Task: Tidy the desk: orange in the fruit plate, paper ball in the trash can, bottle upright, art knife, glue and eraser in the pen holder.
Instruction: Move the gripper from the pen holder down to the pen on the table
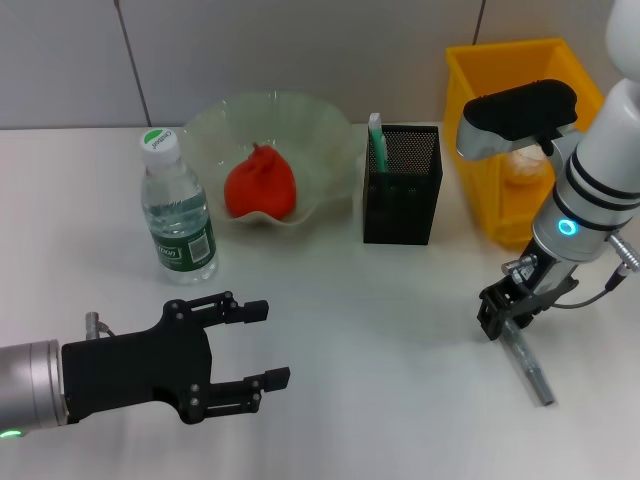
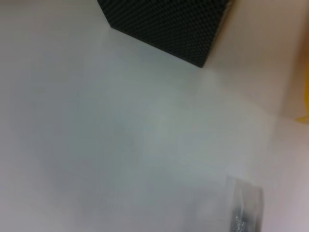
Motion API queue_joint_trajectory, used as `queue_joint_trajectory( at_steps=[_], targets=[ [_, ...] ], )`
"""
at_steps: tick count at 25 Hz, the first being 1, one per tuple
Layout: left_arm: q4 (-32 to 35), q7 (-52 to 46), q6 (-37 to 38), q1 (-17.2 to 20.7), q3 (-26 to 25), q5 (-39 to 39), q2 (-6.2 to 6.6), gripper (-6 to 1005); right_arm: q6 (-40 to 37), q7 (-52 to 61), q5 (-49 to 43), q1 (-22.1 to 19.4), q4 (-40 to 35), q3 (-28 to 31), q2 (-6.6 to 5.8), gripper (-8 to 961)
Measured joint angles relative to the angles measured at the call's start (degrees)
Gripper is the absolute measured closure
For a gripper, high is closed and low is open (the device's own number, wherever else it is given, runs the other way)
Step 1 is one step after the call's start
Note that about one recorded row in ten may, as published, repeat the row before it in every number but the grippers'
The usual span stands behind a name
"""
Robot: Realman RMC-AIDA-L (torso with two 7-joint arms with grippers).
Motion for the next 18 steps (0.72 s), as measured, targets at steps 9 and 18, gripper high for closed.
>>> queue_joint_trajectory(
  at_steps=[9, 18],
  targets=[
    [0.0, 0.0, 0.0, -0.1, 0.0, 0.0, 0.0, 247, -0.2, 0.0, -0.3, 0.0, -0.2, 0.0, -0.01, 557],
    [0.0, 0.0, 0.0, -0.1, 0.0, 0.0, 0.0, 247, -0.2, 0.0, -1.2, 0.0, -0.1, 0.0, 0.14, 677]
  ],
)
